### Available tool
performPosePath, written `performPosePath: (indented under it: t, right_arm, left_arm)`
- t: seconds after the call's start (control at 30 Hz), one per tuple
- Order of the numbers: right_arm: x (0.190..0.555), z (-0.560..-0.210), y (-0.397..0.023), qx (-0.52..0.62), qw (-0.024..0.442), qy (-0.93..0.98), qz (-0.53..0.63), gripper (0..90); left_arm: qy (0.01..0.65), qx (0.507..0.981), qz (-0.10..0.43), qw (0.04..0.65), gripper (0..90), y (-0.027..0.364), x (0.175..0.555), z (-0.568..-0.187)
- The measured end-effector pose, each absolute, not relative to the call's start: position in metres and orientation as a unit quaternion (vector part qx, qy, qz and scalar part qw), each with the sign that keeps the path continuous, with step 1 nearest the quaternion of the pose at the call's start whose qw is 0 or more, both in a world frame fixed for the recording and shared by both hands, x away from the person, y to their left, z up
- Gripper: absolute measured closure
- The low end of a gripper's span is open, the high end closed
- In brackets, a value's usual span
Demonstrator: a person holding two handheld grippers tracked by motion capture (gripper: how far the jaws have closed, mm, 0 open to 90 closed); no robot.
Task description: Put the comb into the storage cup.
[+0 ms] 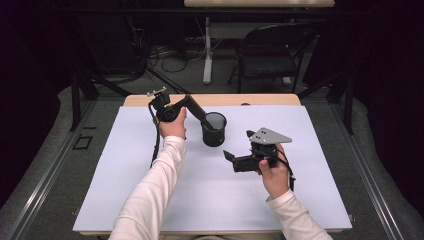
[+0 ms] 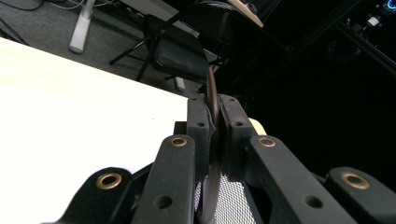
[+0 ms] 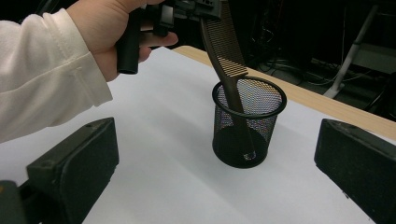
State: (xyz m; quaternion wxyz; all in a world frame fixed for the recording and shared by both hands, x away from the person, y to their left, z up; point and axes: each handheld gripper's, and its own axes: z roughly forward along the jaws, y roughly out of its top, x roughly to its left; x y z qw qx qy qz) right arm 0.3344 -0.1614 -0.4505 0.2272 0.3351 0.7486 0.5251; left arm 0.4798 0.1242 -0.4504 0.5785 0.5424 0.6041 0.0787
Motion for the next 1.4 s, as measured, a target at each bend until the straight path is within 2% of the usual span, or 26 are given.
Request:
performPosePath:
  t: [0.17,0.6,0.73,1.4]
  right_arm:
    - [0.3344,-0.4505,-0.1617,0.336,0.227,0.748,0.526,0.0]
    - [0.3344,-0.4506,-0.1616,0.335,0.228,0.749,0.525,0.0]
    - [0.3343,-0.4507,-0.1612,0.335,0.228,0.749,0.525,0.0]
    - [0.3345,-0.4512,-0.1609,0.334,0.23,0.751,0.522,0.0]
  left_arm:
    - [0.605,0.543,0.078,0.577,82.7,0.1241,0.48,-0.451]
    - [0.609,0.539,0.081,0.577,68.4,0.1247,0.48,-0.4516]
    - [0.611,0.537,0.08,0.576,66.4,0.1252,0.4799,-0.4515]
    - [0.617,0.522,0.095,0.581,41.7,0.132,0.4797,-0.448]
